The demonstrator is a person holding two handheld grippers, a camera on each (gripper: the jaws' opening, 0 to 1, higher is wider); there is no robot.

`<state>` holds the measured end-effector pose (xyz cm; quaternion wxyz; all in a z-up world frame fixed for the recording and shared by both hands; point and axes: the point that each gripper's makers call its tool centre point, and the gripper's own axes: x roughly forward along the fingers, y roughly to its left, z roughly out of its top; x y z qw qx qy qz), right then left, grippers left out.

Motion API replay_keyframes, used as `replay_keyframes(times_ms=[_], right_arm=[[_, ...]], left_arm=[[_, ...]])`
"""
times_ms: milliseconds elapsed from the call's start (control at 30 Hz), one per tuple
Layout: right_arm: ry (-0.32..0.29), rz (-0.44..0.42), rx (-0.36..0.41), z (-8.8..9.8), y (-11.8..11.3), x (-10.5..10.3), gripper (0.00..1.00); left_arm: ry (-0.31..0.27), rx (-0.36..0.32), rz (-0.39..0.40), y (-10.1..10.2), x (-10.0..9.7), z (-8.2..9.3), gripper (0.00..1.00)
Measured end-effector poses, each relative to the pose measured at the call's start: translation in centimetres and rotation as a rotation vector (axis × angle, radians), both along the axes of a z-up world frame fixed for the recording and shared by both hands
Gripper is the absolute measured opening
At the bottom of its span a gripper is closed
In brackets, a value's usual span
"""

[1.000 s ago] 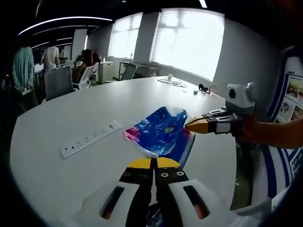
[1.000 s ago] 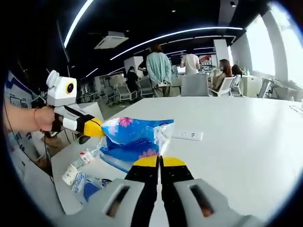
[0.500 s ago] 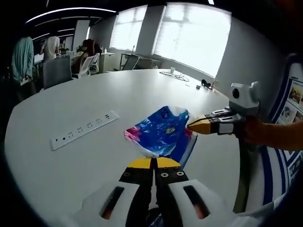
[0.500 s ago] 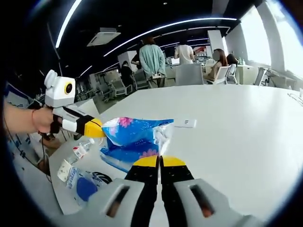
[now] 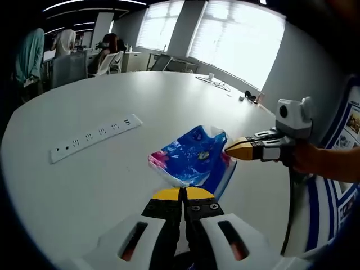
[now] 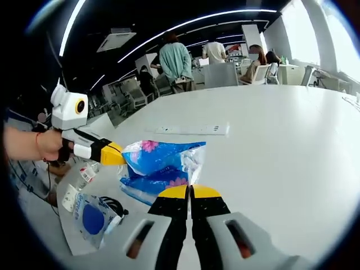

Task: Arrange the tabletop items into an orderly group along one side of the table until the central work area is clear of visible clutter.

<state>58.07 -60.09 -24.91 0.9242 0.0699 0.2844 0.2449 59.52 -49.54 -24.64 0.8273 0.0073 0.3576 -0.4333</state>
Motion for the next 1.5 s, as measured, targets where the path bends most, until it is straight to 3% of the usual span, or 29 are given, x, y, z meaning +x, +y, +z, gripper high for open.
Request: replay_keyframes(times_ms=[667,1033,1500], right_arm=[[0.092,-0.006,0.007,-5.2,-0.6,1.1,0.0],[0.108,-0.01,0.011,-6.5,-0.9,1.4,0.0],[0.128,-0.016,0.014,-7.6,-1.3,1.3,0.0]], left_arm=[[0.101,0.025,0.032,-0.5,1.1,-5.3,0.0],[0.122,0.02,0.051,-0.5,1.4,-6.7,0.0],[0.125,0.002,0.069,-0.8,1.6,-7.3,0.0]])
